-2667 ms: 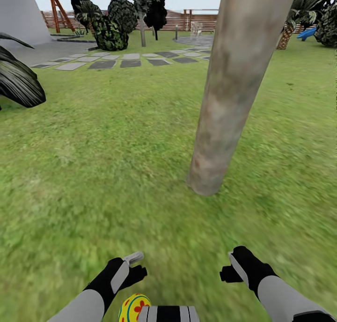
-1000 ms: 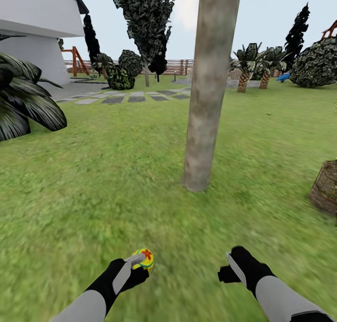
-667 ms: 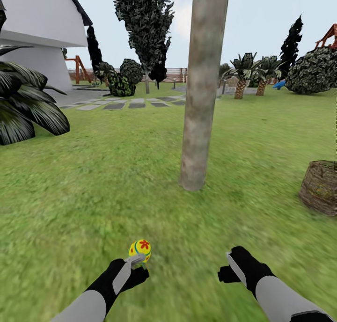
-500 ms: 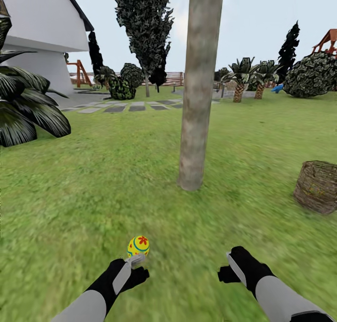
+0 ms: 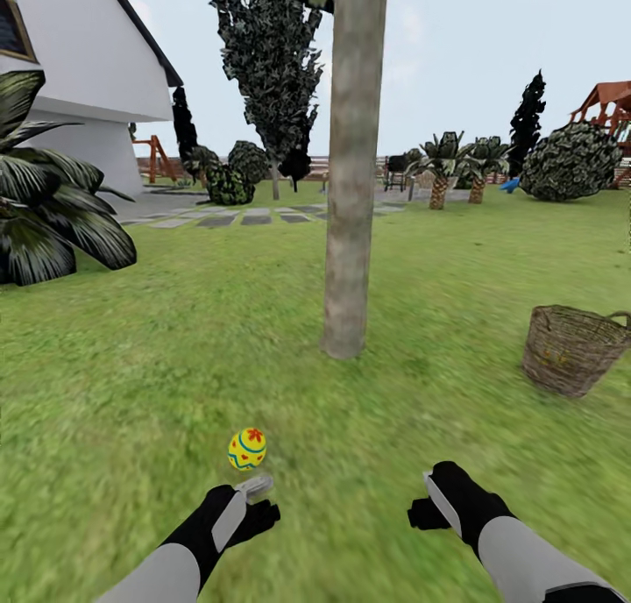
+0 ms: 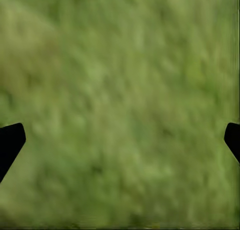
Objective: Take the three Easter eggs out of the wicker basket on the lawn in the garden, then place them on the lawn next to a single tree (choose any tree) so that all three eggs are next to the same tree and none are left in the basket.
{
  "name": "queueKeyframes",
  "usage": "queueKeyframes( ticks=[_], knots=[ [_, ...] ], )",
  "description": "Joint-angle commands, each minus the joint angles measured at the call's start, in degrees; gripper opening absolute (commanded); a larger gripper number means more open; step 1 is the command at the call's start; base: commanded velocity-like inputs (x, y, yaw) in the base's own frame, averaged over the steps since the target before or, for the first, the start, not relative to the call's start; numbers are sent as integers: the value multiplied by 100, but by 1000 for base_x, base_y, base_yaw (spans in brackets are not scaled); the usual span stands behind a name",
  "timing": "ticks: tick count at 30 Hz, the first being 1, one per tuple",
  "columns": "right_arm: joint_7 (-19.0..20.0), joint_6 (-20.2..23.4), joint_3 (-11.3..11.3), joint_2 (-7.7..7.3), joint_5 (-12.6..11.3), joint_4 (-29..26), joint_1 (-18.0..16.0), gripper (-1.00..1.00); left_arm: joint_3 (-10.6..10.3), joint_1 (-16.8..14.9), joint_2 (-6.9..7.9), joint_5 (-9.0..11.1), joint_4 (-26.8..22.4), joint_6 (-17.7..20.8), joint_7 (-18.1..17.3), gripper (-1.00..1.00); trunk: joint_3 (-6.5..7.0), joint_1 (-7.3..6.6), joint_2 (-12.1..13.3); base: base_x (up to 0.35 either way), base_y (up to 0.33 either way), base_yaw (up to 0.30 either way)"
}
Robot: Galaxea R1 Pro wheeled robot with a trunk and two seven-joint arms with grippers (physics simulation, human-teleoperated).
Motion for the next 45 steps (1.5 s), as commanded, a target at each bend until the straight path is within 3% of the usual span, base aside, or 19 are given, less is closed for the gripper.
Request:
queueKeyframes(
  ticks=[1,25,39,45],
  knots=[
    [-37,24,40,-5,-55,-9,-1,100,28,-1,-8,60,23,27,47,100,17,-6,-1,-280,-208,0],
    [-37,24,14,-25,-55,-18,-1,100,-7,-1,-11,60,120,10,54,100,549,-68,31,-209,-260,0],
    [-37,24,27,-22,-55,-18,-1,100,-5,-1,-11,68,120,1,55,100,800,-376,593,-28,-180,0],
    [-37,24,31,-16,-54,-18,-1,100,-14,-1,-80,53,142,22,55,100,908,-508,833,0,-265,0]
  ],
)
